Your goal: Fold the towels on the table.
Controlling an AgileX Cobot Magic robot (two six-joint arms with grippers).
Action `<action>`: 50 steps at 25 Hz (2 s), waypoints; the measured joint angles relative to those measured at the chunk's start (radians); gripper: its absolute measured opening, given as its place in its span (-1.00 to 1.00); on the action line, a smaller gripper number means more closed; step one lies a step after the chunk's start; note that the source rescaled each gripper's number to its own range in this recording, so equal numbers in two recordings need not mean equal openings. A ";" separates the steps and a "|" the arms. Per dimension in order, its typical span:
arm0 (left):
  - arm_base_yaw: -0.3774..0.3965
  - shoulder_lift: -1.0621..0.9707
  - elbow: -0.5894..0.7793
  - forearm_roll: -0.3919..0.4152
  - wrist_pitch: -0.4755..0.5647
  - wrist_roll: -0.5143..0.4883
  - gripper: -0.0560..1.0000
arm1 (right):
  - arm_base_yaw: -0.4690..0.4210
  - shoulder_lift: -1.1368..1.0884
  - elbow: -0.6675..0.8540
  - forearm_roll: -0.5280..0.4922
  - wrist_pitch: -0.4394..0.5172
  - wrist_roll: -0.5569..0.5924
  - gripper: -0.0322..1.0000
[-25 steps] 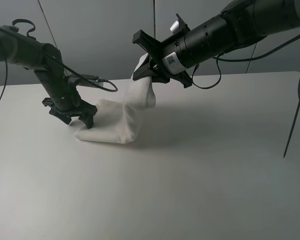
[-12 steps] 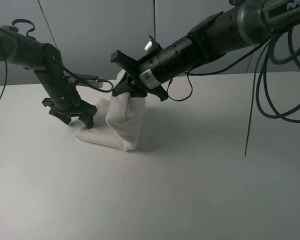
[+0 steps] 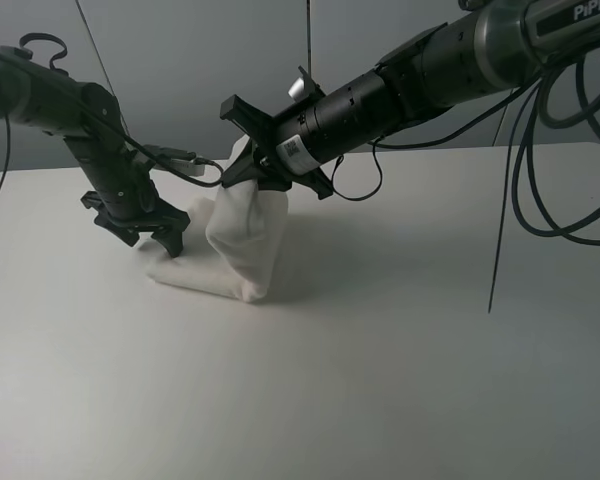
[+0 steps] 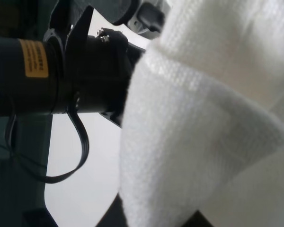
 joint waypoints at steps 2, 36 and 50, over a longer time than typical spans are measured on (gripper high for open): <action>0.022 -0.014 -0.014 0.009 0.023 0.007 0.87 | 0.000 0.000 0.000 0.000 0.000 -0.001 -0.91; 0.132 -0.117 -0.070 0.000 0.200 0.093 0.87 | 0.000 -0.024 -0.001 0.078 -0.011 -0.238 1.00; 0.132 -0.562 -0.070 0.084 0.267 0.063 0.87 | -0.014 -0.408 -0.001 -1.009 -0.040 0.277 1.00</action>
